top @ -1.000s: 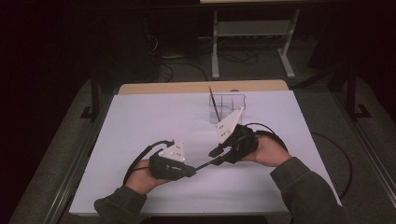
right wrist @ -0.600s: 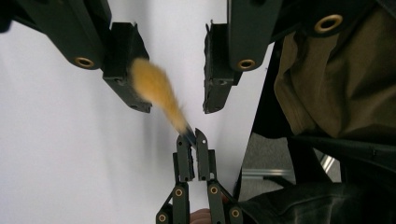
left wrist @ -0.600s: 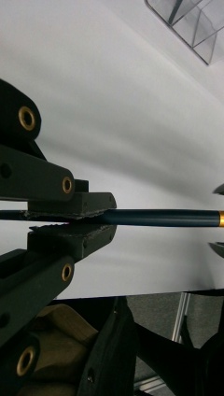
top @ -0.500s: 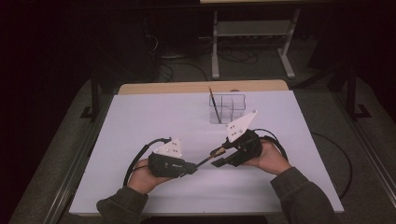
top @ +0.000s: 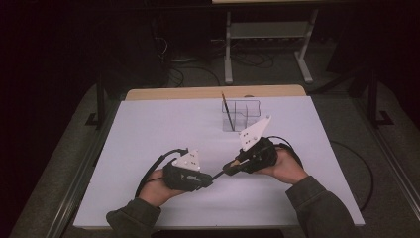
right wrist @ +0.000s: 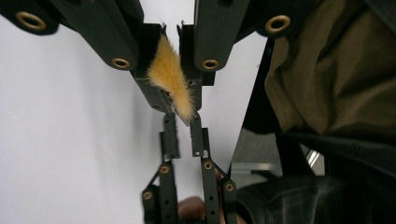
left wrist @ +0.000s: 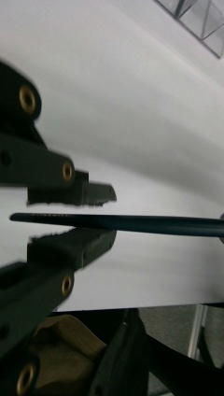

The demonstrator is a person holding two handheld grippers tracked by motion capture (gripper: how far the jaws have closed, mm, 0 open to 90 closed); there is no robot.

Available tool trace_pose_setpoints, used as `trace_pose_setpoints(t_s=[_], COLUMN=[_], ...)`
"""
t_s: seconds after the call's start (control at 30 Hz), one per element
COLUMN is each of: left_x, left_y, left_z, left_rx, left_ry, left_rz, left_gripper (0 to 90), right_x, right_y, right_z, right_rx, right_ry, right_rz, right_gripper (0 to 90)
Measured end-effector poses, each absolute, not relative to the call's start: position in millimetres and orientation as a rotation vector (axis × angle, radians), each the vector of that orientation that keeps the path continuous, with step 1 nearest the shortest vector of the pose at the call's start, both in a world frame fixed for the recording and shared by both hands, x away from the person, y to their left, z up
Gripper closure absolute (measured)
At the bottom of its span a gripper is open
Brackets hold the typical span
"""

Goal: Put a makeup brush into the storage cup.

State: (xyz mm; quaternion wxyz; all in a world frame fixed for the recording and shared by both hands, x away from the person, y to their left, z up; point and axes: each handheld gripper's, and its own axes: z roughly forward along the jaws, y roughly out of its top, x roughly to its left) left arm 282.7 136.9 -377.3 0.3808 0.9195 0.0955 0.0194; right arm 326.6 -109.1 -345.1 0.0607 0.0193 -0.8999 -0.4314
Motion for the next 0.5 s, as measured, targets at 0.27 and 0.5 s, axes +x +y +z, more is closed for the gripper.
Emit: trace_pose_setpoints(t_s=[0.27, 0.5], left_x=[283, 283], left_y=[133, 132], left_z=[-378, -376], left_rx=[2.368, 2.362], left_ry=[0.223, 0.232], left_rz=[0.048, 0.051], left_gripper=[76.0, 83.3], right_x=[327, 326], right_y=[-99, -90], right_z=[-330, -317], right_rx=[0.102, 0.146], right_ry=[-2.824, -2.853], right_rz=[-1.139, -1.076], right_gripper=[83.2, 83.1])
